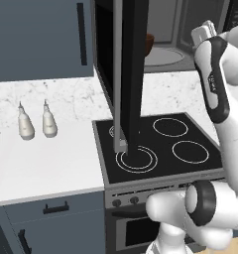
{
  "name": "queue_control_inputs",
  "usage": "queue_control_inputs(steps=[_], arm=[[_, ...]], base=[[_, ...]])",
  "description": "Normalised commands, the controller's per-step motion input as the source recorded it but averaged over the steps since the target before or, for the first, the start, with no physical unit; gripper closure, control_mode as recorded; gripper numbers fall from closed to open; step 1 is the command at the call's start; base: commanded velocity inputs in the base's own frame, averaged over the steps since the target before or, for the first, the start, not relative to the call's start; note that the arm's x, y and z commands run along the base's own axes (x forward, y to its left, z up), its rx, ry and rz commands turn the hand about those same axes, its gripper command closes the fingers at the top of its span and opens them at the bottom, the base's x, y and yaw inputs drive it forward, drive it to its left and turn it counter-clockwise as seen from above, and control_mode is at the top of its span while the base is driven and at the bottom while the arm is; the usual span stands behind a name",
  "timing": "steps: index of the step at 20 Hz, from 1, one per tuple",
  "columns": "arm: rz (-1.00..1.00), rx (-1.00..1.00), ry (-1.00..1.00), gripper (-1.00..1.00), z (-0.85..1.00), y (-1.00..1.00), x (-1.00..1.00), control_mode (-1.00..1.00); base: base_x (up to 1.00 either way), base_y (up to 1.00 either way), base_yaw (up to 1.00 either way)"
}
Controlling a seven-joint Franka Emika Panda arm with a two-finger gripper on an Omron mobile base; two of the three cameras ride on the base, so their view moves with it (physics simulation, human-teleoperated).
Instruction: Open the microwave, place the bowl with waffle inside the microwave, then close the microwave door and turn it on.
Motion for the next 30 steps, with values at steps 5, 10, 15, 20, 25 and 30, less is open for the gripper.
queue_control_inputs(steps=[5,10,15,20,25,30], arm=[[0.00,-0.23,0.00,-1.00,-0.42,-0.01,-0.60,-1.00],[-0.04,-0.33,0.00,-1.00,-0.57,-0.14,-0.11,-1.00],[-0.09,-0.40,0.01,-1.00,-0.50,-0.06,0.00,-1.00],[-0.12,-0.44,0.00,-1.00,-0.33,0.00,0.00,-1.00],[-0.17,-0.17,0.00,-1.00,-0.24,-0.08,0.03,-1.00],[-0.17,-0.07,0.00,-1.00,-0.26,-0.13,0.13,-1.00]], base=[[0.00,0.00,0.00],[0.00,0.00,0.00],[0.00,0.00,0.00],[0.00,0.00,0.00],[0.00,0.00,0.00],[0.00,0.00,0.00]])
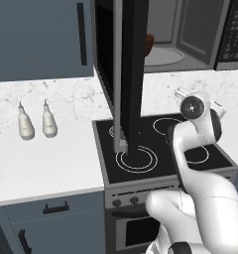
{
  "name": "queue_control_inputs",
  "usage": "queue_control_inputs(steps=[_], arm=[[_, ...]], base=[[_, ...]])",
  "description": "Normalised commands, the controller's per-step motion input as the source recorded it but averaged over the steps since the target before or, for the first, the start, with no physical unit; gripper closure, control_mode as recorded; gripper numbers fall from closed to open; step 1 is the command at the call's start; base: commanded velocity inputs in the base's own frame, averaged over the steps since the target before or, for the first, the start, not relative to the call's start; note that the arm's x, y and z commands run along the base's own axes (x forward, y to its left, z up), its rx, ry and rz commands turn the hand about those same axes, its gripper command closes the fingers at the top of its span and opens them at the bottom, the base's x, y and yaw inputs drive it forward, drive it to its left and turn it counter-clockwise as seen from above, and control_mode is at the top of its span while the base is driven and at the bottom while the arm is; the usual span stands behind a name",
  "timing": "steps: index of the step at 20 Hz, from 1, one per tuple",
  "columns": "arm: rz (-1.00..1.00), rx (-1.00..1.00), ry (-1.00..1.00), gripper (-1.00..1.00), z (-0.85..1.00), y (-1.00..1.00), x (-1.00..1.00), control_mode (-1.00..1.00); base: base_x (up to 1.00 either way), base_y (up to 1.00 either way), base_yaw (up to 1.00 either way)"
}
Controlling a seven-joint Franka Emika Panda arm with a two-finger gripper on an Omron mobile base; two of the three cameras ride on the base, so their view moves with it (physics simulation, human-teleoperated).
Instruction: Open the microwave, place the bowl with waffle inside the microwave, then close the microwave door and turn it on.
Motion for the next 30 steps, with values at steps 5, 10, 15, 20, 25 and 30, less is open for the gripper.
queue_control_inputs(steps=[5,10,15,20,25,30], arm=[[-0.17,-0.10,0.00,1.00,-0.26,-0.01,0.04,-1.00],[-0.15,-0.03,-0.01,1.00,-0.23,0.21,0.04,-1.00],[-0.12,0.00,-0.08,1.00,-0.09,0.56,0.02,-1.00],[-0.07,0.00,-0.15,1.00,-0.03,0.77,0.00,-1.00],[-0.05,0.02,-0.24,1.00,0.00,0.84,-0.15,-1.00],[-0.07,0.00,-0.20,1.00,0.00,0.80,-0.03,-1.00]], base=[[0.00,0.00,0.00],[0.00,0.00,0.00],[0.00,0.00,0.00],[0.00,0.00,0.00],[0.00,0.00,0.00],[0.00,0.00,0.00]])
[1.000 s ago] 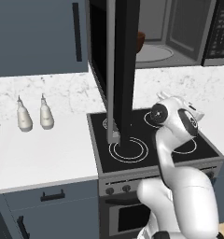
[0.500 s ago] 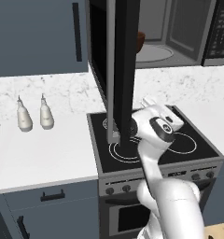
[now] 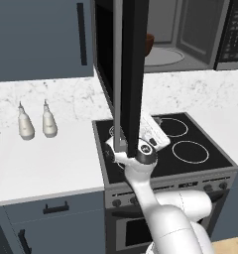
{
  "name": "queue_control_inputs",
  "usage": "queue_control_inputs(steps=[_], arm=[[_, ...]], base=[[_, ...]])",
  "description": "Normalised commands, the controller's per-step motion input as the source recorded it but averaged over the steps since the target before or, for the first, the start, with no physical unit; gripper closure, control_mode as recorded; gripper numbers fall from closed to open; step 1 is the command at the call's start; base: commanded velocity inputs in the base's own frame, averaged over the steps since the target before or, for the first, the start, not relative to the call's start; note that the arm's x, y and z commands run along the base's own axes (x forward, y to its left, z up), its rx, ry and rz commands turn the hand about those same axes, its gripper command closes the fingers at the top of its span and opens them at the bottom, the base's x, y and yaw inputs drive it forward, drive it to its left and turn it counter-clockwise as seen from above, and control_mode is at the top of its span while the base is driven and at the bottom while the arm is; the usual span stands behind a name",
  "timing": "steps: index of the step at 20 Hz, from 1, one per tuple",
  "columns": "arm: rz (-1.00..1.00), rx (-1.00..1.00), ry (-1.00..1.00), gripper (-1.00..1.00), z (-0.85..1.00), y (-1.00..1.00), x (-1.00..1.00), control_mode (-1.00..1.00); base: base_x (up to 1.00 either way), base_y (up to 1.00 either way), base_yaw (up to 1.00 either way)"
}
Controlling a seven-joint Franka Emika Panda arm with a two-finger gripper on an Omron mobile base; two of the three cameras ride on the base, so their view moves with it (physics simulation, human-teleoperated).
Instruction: Open the microwave, place the bowl with waffle inside the microwave, then close the microwave door and turn it on.
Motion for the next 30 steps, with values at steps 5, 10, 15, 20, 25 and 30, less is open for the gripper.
queue_control_inputs(steps=[5,10,15,20,25,30], arm=[[-0.08,-0.02,-0.18,1.00,0.00,0.85,0.00,-1.00],[-0.09,0.00,-0.21,1.00,0.00,0.83,0.00,-1.00],[-0.08,0.00,-0.22,1.00,0.00,0.82,-0.01,-1.00],[-0.07,0.00,-0.23,1.00,0.00,0.79,-0.05,-1.00],[-0.03,0.00,-0.27,1.00,0.00,0.72,-0.01,-1.00],[0.00,0.00,-0.34,1.00,0.05,0.49,-0.01,-1.00]], base=[[0.00,0.00,0.00],[0.00,0.00,0.00],[0.00,0.00,0.00],[0.00,0.00,0.00],[0.00,0.00,0.00],[0.00,0.00,0.00]])
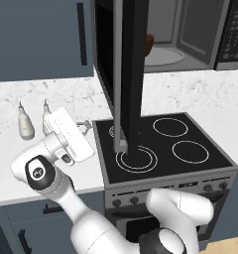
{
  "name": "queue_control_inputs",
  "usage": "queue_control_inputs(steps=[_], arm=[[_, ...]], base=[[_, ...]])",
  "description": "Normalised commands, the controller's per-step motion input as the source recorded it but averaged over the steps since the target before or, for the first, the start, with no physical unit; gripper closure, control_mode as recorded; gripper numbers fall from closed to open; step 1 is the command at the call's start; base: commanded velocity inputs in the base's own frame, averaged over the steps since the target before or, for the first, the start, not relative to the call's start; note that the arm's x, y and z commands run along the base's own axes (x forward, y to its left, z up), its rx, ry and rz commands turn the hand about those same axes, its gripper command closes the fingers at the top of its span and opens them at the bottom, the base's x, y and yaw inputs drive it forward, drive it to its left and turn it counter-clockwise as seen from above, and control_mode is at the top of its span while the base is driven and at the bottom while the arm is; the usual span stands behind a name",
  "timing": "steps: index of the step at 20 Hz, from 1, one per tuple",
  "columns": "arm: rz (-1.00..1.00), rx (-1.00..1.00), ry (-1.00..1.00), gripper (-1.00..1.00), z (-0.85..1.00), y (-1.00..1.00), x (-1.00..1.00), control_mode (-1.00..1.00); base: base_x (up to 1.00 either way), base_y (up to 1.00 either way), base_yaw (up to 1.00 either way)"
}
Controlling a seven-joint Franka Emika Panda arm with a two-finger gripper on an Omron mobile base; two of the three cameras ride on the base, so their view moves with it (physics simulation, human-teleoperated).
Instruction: Open the microwave, place the bowl with waffle inside the microwave, then close the microwave door and turn it on.
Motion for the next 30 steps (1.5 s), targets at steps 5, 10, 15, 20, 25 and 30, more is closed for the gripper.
queue_control_inputs(steps=[5,10,15,20,25,30], arm=[[0.00,0.05,-0.32,1.00,0.19,0.19,0.00,-1.00],[0.00,0.15,-0.24,1.00,0.33,-0.14,0.00,-1.00],[0.00,0.22,-0.19,1.00,0.45,-0.55,0.00,-1.00],[0.00,0.25,-0.20,1.00,0.49,-0.82,0.00,-1.00],[0.03,0.27,-0.23,1.00,0.44,-1.00,0.00,-1.00],[0.08,0.23,-0.23,1.00,0.20,-1.00,0.00,-1.00]], base=[[0.00,0.00,0.00],[0.00,0.00,0.00],[0.00,0.00,0.00],[0.00,0.00,0.00],[0.00,0.00,0.00],[0.00,0.00,0.00]])
